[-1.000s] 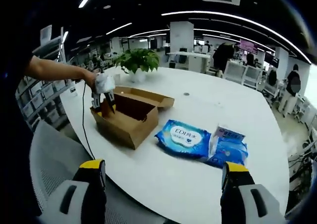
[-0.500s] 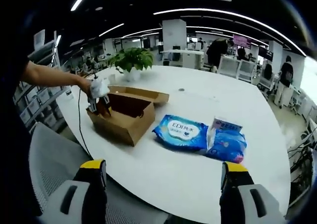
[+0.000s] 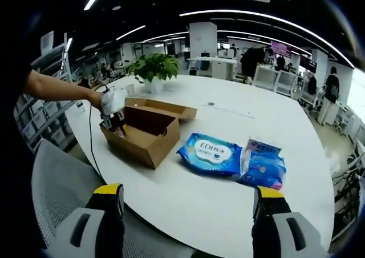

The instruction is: Operate the shoe box by opening the lid, removing the specified soft item, and placing it in the target area until the item is outside and the box remains undamaged.

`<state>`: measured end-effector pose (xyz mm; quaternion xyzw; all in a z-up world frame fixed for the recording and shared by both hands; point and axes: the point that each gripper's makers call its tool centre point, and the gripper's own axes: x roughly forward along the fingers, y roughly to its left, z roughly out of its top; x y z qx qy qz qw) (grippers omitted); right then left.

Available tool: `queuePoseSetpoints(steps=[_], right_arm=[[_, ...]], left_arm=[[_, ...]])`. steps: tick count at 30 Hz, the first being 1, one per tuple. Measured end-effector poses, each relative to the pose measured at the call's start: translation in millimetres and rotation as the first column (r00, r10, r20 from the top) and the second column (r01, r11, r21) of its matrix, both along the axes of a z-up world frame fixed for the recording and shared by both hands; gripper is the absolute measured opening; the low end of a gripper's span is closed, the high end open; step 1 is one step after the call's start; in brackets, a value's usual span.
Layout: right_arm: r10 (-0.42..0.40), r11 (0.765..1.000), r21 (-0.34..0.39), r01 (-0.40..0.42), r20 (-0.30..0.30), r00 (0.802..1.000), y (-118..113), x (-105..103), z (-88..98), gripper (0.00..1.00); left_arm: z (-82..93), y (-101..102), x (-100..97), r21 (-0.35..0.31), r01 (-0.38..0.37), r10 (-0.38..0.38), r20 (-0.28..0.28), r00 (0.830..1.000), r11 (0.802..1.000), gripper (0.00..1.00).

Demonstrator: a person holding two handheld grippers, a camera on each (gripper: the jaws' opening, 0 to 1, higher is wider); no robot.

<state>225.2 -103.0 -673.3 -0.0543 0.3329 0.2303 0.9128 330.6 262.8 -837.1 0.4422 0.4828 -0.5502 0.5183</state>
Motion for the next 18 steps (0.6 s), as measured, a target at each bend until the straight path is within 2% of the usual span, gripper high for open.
queuePoseSetpoints(steps=[6, 18], right_arm=[[0.003, 1.0, 0.005, -0.003, -0.007, 1.0, 2.1, -2.9, -2.9, 0.92], [0.016, 1.0, 0.022, -0.016, 0.001, 1.0, 7.6, -1.2, -1.5, 0.91]], left_arm=[[3.5, 0.0, -3.0, 0.025, 0.03, -0.03, 0.011, 0.999, 0.999, 0.22], [22.0, -5.2, 3.2, -0.023, -0.1, 0.101, 0.032, 0.994, 0.995, 0.18]])
